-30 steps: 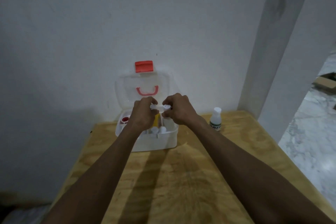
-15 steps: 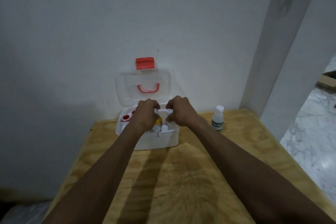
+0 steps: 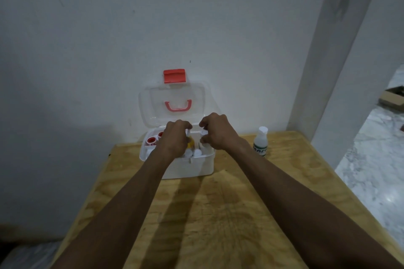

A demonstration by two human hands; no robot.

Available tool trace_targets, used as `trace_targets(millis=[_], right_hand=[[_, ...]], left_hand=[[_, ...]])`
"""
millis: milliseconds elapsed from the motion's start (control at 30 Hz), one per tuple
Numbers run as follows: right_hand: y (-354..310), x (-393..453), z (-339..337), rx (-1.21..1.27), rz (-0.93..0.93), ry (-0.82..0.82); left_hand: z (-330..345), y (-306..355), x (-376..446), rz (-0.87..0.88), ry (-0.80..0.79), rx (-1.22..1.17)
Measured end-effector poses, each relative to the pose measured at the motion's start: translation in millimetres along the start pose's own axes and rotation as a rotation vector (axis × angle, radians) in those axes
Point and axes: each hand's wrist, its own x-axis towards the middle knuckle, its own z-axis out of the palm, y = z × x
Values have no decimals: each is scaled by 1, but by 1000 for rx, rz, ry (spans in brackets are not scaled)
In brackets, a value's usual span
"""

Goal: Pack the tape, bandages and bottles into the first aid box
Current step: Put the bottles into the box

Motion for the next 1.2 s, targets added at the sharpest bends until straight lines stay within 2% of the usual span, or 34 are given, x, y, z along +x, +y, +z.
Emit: trace_targets(millis=[167, 333, 433, 567, 867, 1067, 1200], right_hand=[[7, 0, -14, 25, 22, 99], [35, -11, -42, -106, 152, 307], [52, -26, -51, -190, 277, 215], [61, -38, -50, -205, 367, 115], [47, -26, -55, -194, 297, 108], [-10, 19, -85, -134, 79, 275], [-43, 47, -73, -116, -38, 262]], left_hand=[[-7, 2, -7, 25, 25, -40], [-12, -23, -23, 18, 186, -22], [-6, -44, -33, -22, 199, 69], [1, -54, -41, -49, 139, 165], [8, -58, -40, -93, 27, 316], [7, -64, -31, -128, 26, 249], [4, -71, -23, -133, 19, 236]])
